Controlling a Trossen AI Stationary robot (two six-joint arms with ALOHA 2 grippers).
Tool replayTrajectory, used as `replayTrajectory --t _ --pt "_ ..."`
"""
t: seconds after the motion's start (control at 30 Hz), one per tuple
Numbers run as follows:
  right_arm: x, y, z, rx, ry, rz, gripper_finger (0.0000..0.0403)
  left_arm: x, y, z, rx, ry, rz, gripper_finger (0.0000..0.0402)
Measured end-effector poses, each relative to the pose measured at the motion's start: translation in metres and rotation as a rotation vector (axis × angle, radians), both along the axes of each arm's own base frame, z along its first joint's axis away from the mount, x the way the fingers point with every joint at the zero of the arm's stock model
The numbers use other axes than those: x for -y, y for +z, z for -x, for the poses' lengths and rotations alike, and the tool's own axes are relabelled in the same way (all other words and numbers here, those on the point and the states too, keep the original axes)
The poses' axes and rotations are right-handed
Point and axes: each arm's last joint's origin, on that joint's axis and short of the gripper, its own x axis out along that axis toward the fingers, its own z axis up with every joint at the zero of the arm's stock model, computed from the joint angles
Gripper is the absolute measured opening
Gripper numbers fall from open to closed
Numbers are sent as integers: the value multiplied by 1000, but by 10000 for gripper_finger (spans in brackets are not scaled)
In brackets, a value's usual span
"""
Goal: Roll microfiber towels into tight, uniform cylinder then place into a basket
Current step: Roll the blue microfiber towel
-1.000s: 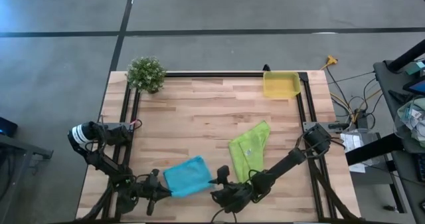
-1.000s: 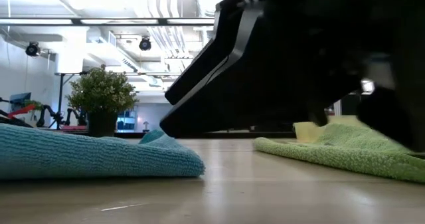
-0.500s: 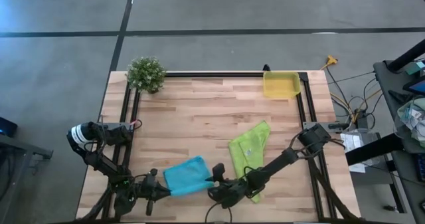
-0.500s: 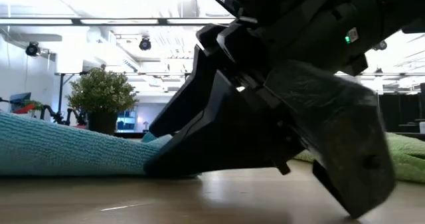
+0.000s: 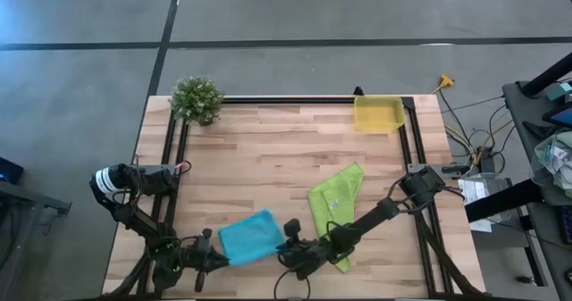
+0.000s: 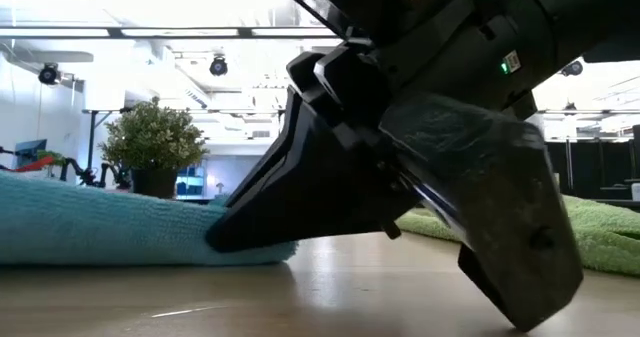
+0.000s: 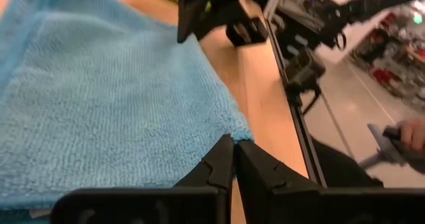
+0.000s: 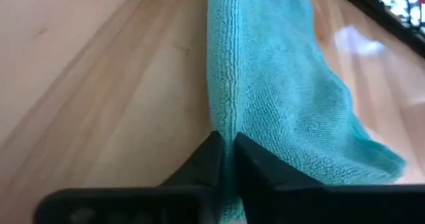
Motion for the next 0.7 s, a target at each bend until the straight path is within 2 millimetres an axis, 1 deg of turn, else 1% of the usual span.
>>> replayTrajectory --t 0.07,0.2,0.3,0.43,0.5,0.57,0.7 --pt "-1 0 0 -11 21 -23 14 1 -1 0 -18 -39 -17 0" --pt "1 3 -2 -44 49 -106 10 2 -1 1 -35 -119 -87 0" --pt "2 10 -7 -90 93 -250 10 4 -2 2 -57 -186 -113 0" --pt "7 21 -18 -217 159 -496 10 6 -4 3 -111 -282 -101 0" --pt "9 25 -21 -267 178 -572 10 7 -5 5 -132 -326 -93 0" --pt "10 28 -24 -282 176 -591 10 7 -5 5 -139 -348 -100 0" --pt "9 36 -28 -254 190 -596 9 8 -5 5 -140 -360 -109 0"
